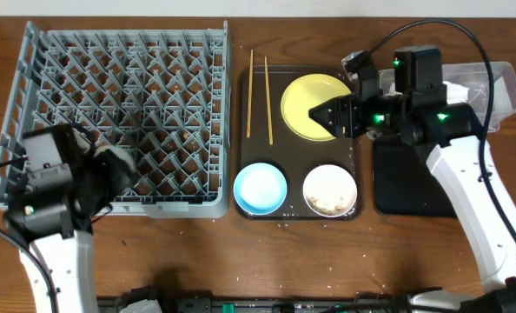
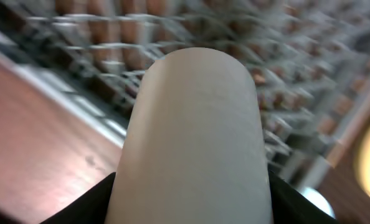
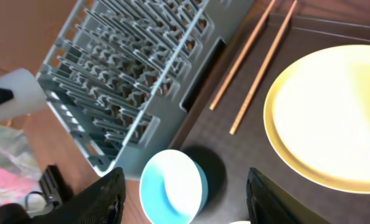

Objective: Sort waste into correct bins and load items into the dishwasher
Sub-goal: 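Place the white cup into the dish rack with the left gripper, then grasp the white bowl with the right gripper and lift it, then tip the white bowl over the black tray to dump the rice, then set the emptied white bowl back on the dark tray, then reach the left gripper to the chopsticks and grasp one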

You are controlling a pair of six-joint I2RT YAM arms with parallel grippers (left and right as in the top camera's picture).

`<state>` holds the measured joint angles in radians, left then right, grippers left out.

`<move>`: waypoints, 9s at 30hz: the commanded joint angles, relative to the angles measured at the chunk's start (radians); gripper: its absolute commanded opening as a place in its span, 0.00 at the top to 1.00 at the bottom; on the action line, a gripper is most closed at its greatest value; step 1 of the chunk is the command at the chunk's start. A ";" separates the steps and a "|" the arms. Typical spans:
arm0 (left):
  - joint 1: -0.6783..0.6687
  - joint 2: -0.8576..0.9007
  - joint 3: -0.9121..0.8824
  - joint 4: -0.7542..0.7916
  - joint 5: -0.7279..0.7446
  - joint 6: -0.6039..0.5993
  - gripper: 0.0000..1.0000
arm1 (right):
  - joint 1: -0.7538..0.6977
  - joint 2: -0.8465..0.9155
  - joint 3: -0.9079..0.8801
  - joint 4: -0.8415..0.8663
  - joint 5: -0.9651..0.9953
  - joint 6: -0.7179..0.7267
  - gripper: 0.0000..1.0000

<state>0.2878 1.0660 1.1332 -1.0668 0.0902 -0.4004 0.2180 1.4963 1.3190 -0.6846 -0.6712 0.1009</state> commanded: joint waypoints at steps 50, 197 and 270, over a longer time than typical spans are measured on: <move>-0.392 0.045 0.029 0.039 0.344 0.338 0.28 | 0.249 0.076 -0.005 -0.263 0.421 0.105 0.59; -0.457 0.045 0.029 0.013 0.103 0.337 0.02 | -0.257 -0.293 -0.553 0.201 -0.145 0.033 0.99; -0.713 1.083 0.605 0.420 -0.051 0.109 0.48 | -0.432 -0.125 -0.074 -0.264 0.624 0.303 0.01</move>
<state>-0.4248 2.1139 1.7195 -0.6678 0.0490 -0.3111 -0.1398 1.3792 1.2358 -0.9485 0.0662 0.3817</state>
